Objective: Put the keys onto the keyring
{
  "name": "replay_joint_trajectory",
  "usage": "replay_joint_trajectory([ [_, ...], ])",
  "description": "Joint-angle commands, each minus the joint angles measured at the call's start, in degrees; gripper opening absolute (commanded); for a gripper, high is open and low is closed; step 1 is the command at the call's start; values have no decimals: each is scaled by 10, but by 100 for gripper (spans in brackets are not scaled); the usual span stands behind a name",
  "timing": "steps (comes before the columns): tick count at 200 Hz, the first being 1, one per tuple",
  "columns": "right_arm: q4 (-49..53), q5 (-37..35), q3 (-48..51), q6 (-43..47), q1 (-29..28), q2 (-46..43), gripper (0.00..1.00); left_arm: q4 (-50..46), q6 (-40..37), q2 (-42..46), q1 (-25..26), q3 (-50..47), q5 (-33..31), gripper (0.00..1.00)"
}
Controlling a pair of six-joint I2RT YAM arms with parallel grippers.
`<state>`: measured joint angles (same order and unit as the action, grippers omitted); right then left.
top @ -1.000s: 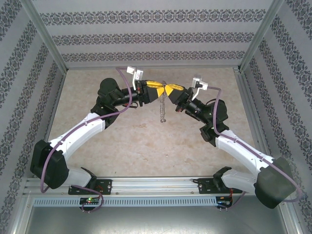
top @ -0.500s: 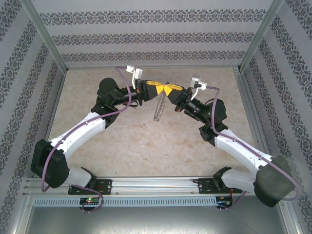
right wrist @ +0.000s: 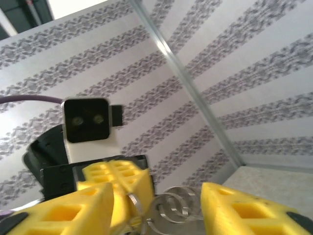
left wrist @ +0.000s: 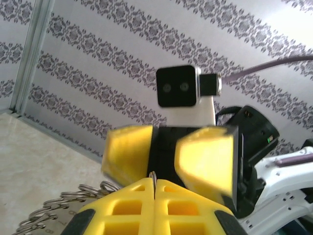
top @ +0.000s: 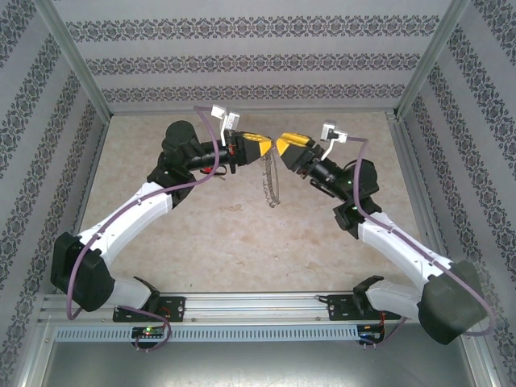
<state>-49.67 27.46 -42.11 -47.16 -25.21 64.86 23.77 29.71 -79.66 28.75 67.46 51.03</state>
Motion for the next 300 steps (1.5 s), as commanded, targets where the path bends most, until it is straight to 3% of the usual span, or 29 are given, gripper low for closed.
replay_joint_trajectory([
  [1,56,15,5,-31,48,-45,61,-122,-113,26,-1,48,16,0],
  [27,169,54,7,-7,92,-74,67,-238,-207,23,-1,92,26,0],
  [53,300,76,-3,72,102,-93,67,-368,-299,1,-1,155,31,0],
  [100,296,179,30,143,103,-103,52,-531,-386,-68,-2,265,86,0],
  [140,273,214,33,143,100,-113,38,-564,-400,-93,-3,290,114,0],
  [217,252,227,6,141,56,-109,40,-584,-403,-116,-3,299,155,0],
  [300,219,210,-18,132,32,-75,34,-593,-407,-121,-3,298,181,0],
])
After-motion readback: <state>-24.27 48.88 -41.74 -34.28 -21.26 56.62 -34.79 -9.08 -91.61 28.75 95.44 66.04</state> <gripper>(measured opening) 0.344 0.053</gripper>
